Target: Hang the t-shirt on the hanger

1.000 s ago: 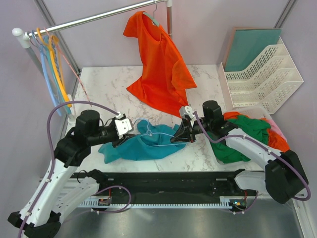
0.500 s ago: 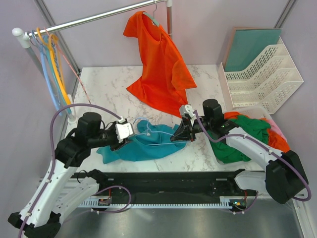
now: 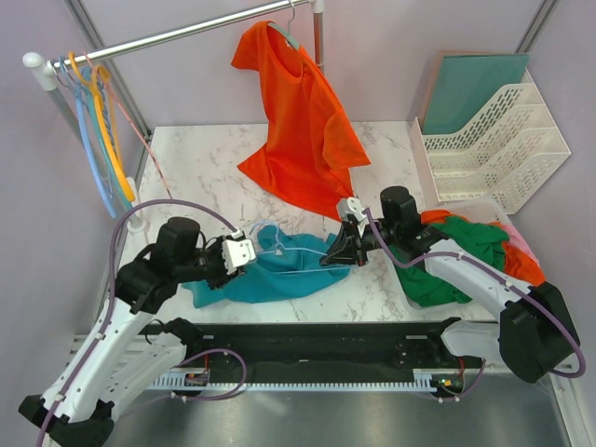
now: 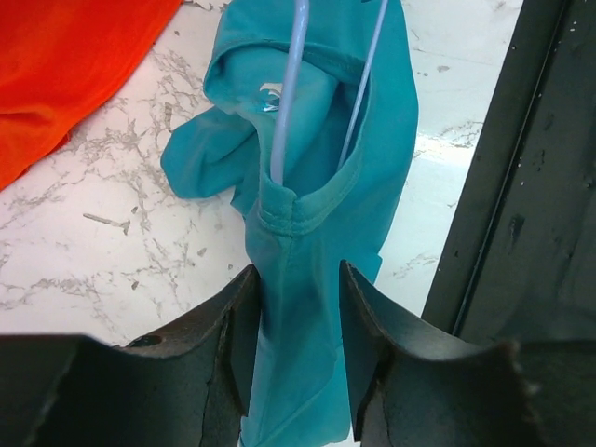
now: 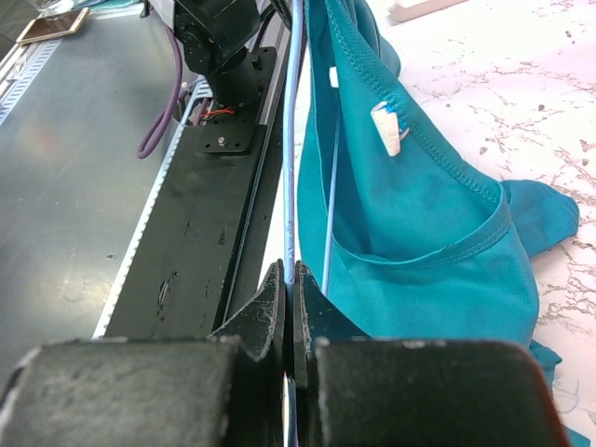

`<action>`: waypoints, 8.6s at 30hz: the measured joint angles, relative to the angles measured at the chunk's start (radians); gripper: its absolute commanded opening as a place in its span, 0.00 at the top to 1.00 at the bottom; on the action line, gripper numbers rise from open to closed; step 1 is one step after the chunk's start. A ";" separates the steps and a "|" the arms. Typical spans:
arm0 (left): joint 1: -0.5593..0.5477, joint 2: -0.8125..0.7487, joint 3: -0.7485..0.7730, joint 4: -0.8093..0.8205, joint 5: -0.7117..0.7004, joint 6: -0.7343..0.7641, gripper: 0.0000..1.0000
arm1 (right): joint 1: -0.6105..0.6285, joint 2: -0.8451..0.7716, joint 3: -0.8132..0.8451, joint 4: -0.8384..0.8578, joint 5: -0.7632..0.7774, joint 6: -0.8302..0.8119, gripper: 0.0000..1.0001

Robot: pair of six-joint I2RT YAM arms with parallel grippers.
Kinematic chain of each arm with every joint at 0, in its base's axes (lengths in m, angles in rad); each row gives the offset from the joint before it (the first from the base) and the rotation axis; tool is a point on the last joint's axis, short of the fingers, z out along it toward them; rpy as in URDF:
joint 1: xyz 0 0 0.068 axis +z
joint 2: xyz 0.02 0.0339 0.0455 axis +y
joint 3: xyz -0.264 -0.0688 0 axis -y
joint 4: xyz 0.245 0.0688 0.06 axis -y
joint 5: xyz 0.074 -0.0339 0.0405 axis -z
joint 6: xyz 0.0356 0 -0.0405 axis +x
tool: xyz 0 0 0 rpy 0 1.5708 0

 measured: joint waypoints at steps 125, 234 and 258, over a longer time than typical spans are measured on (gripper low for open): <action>-0.052 0.190 0.109 0.216 -0.124 -0.105 0.98 | 0.128 0.081 0.552 -0.726 0.773 0.081 1.00; -0.103 0.257 0.208 0.306 0.110 -0.151 0.97 | 0.244 0.173 0.740 -0.760 0.715 -0.010 1.00; -0.049 0.051 0.169 0.099 -0.123 -0.119 0.60 | 0.158 0.026 0.717 -0.824 0.822 -0.161 1.00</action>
